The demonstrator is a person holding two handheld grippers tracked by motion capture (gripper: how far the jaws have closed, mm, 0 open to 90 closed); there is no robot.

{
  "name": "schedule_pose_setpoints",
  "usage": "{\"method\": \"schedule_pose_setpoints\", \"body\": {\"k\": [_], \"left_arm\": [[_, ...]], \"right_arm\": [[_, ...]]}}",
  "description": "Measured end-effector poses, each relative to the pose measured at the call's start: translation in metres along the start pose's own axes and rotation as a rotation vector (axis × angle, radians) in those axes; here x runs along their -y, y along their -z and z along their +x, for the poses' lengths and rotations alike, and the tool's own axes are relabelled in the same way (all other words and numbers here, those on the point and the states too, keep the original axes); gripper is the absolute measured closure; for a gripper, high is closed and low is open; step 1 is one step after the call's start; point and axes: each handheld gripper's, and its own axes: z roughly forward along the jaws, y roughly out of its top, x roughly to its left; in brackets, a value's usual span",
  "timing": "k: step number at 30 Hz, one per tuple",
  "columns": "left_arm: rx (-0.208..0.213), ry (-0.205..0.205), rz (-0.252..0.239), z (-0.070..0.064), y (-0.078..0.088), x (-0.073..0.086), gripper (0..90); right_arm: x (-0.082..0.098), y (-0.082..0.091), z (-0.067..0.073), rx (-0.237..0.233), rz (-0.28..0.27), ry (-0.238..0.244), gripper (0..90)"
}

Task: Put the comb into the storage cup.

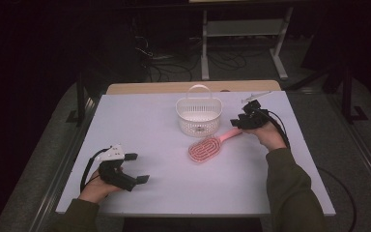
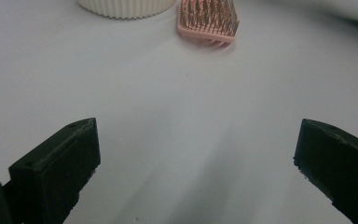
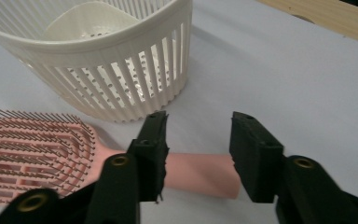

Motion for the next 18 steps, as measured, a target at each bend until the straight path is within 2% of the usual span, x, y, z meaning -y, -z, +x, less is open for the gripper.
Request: {"method": "schedule_pose_setpoints", "body": {"k": [10,12,18], "left_arm": [[0.001,-0.001,-0.001,0.0,0.001,0.0,0.4],[0.001,-0.001,-0.001,0.0,0.0,0.0,0.4],[0.001,-0.001,-0.001,0.0,0.0,0.0,0.4]], "right_arm": [[-0.004,-0.01,-0.005,0.024,0.044,0.001,85.3],[-0.005,-0.012,-0.006,0.025,0.049,-0.001,88.5],[-0.006,-0.019,-0.009,0.029,0.087,0.006,89.2]]}}
